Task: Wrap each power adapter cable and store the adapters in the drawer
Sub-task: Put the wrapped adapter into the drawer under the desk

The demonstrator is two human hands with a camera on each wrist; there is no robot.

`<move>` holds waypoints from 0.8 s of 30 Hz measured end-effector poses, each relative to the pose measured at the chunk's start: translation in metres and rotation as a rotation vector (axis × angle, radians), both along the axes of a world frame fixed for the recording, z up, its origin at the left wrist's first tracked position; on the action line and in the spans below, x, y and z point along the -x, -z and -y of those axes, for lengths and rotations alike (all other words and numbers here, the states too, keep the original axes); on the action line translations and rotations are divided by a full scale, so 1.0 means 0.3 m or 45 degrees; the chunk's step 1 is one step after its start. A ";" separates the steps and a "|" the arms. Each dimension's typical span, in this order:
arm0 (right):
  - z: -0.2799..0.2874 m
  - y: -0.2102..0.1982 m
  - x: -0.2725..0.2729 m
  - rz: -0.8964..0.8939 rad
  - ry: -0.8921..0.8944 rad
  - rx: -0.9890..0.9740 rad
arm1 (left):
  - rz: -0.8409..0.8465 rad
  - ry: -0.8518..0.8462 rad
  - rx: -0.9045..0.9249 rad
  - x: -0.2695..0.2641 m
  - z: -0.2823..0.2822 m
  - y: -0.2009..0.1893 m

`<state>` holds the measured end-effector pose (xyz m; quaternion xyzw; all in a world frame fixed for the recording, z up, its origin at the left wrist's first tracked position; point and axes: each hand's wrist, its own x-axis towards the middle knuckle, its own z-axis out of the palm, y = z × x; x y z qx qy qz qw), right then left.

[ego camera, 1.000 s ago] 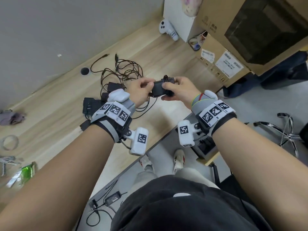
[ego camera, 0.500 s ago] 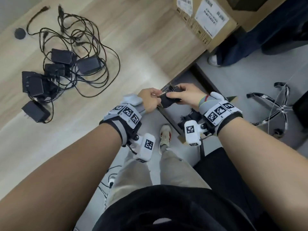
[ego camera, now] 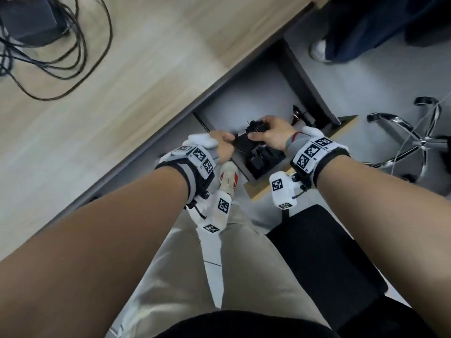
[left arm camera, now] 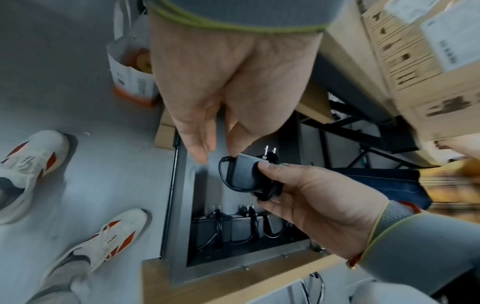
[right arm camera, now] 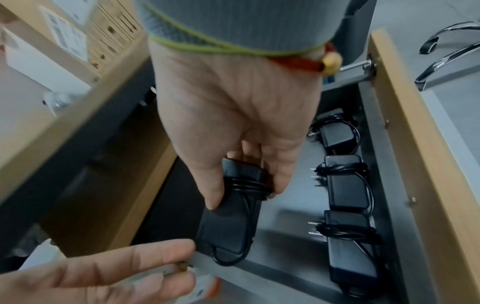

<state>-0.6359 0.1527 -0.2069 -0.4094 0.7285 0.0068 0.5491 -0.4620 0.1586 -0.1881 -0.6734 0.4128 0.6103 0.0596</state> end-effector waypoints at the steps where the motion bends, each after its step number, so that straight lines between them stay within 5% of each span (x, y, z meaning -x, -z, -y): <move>1: -0.003 0.020 0.004 -0.037 -0.011 -0.002 | 0.072 0.104 0.033 -0.006 -0.003 0.031; 13: -0.013 0.284 0.017 -0.226 -0.238 -0.025 | 0.172 0.171 -0.003 0.025 -0.054 0.253; 24: -0.042 0.385 0.004 -0.289 -0.355 -0.049 | 0.057 0.098 -0.168 0.019 -0.031 0.302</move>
